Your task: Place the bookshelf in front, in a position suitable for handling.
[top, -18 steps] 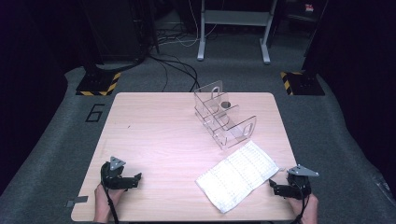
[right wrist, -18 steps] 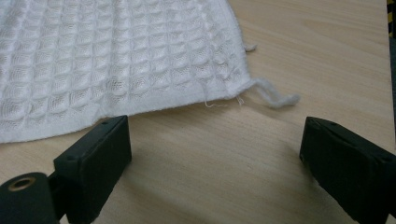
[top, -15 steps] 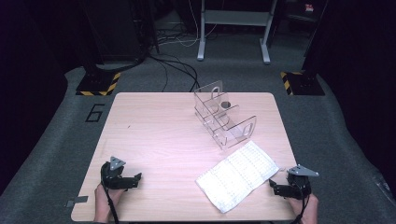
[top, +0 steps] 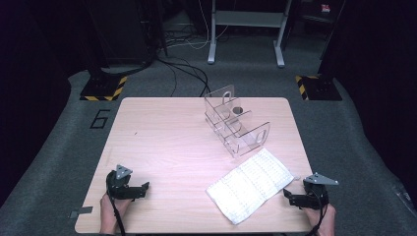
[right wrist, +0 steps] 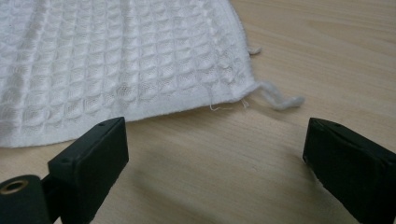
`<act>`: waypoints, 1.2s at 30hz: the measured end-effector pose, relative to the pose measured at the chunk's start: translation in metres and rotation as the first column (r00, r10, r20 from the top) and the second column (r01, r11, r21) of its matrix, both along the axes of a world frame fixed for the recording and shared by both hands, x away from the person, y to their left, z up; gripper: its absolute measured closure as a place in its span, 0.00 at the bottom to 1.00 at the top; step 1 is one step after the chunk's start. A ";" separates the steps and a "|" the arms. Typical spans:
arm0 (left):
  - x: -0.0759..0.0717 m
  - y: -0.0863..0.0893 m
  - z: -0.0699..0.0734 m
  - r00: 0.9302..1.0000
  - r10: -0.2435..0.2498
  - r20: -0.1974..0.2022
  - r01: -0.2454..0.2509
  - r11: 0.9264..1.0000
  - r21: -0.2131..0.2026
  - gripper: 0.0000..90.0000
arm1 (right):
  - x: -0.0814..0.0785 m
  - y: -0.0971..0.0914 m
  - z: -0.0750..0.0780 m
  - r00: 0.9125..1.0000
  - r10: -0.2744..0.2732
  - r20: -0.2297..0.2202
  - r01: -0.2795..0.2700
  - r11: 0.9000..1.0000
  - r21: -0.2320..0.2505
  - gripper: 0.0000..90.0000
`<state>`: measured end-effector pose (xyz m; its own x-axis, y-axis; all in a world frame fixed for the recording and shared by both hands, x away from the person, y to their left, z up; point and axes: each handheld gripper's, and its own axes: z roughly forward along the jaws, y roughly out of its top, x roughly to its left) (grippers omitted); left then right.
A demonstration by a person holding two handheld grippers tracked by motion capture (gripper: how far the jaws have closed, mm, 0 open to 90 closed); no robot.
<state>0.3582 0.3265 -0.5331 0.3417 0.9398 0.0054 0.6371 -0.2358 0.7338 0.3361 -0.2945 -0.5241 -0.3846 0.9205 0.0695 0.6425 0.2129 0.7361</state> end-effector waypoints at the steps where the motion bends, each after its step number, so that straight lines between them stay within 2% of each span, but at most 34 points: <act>1: 0.000 0.000 0.000 1.000 0.000 0.000 0.000 1.000 0.000 0.00 | 0.000 0.001 0.002 1.000 0.006 -0.004 -0.006 1.000 -0.002 0.07; 3: 0.000 0.000 0.000 1.000 0.000 0.000 0.000 1.000 0.000 0.00 | -0.001 0.003 0.004 1.000 -0.002 0.004 0.002 1.000 0.007 0.07; 4: 0.000 0.000 0.000 1.000 -0.001 0.001 0.001 1.000 0.000 0.00 | -0.002 0.005 0.011 1.000 0.020 0.018 -0.020 1.000 0.021 0.07; 6: 0.000 0.000 0.000 1.000 -0.002 0.000 0.002 1.000 0.000 0.00 | -0.003 0.008 0.015 0.999 0.023 0.026 -0.023 0.999 0.024 0.06; 11: 0.000 0.000 0.000 1.000 -0.003 0.000 0.003 1.000 0.000 0.00 | -0.006 0.025 0.032 0.996 0.070 0.047 -0.071 0.997 0.022 0.04; 16: 0.000 0.000 0.000 1.000 -0.004 0.000 0.004 1.000 0.000 0.00 | -0.005 0.049 0.041 0.988 0.143 0.062 -0.143 0.990 -0.008 0.03; 18: 0.000 0.000 0.000 1.000 -0.003 -0.002 0.003 1.000 -0.001 0.00 | -0.002 0.064 0.044 0.980 0.186 0.074 -0.185 0.982 -0.023 0.04; 19: 0.000 0.000 0.000 1.000 -0.003 -0.002 0.003 1.000 -0.001 0.00 | -0.002 0.064 0.044 0.980 0.186 0.074 -0.185 0.982 -0.023 0.04; 20: 0.000 0.000 0.000 1.000 -0.004 -0.001 0.004 1.000 -0.001 0.00 | 0.001 0.073 0.045 0.976 0.208 0.067 -0.206 0.978 -0.035 0.04; 24: 0.000 0.000 0.000 1.000 -0.003 -0.002 0.003 1.000 -0.001 0.00 | 0.008 0.089 0.043 0.967 0.250 0.048 -0.247 0.967 -0.056 0.04; 29: 0.000 0.000 0.000 1.000 -0.004 -0.002 0.004 1.000 -0.001 0.00 | 0.018 0.100 0.039 0.964 0.263 0.034 -0.261 0.963 -0.063 0.05; 31: 0.000 0.000 0.000 1.000 -0.005 -0.002 0.005 1.000 -0.001 0.00 | 0.023 0.105 0.036 0.963 0.268 0.017 -0.267 0.962 -0.059 0.05; 34: 0.000 0.000 0.000 1.000 -0.006 -0.002 0.006 1.000 0.000 0.00 | 0.031 0.114 0.030 0.957 0.291 -0.018 -0.291 0.953 -0.080 0.09; 36: 0.000 0.000 0.000 1.000 -0.007 -0.002 0.007 1.000 -0.001 0.00 | 0.035 0.117 0.027 0.955 0.293 -0.039 -0.295 0.953 -0.070 0.11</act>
